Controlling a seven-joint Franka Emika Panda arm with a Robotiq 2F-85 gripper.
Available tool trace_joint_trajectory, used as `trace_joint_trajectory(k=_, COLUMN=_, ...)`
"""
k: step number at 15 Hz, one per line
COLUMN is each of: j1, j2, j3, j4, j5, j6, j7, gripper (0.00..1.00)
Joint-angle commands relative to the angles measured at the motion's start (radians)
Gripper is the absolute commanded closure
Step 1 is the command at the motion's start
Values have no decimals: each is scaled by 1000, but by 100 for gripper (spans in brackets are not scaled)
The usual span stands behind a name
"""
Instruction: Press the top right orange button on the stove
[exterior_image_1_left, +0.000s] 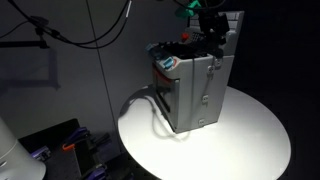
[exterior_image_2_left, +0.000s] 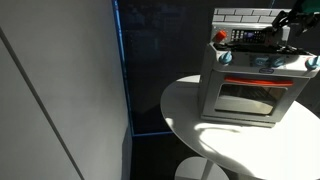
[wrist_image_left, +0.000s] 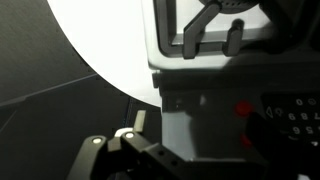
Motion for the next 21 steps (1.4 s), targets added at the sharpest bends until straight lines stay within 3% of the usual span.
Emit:
trace_joint_trajectory(k=1, j1=17, j2=30, j3=-18, j4=52, j5=10, j6=-26, j7=17, gripper=0)
trace_joint_trajectory(k=12, j1=17, j2=62, j3=-31, j4=89, j5=7, j6=-24, j7=19, gripper=0)
trace_joint_trajectory(k=21, j1=7, j2=-60, j3=-18, j4=-6, j5=35, j6=-117, j7=-24, gripper=0)
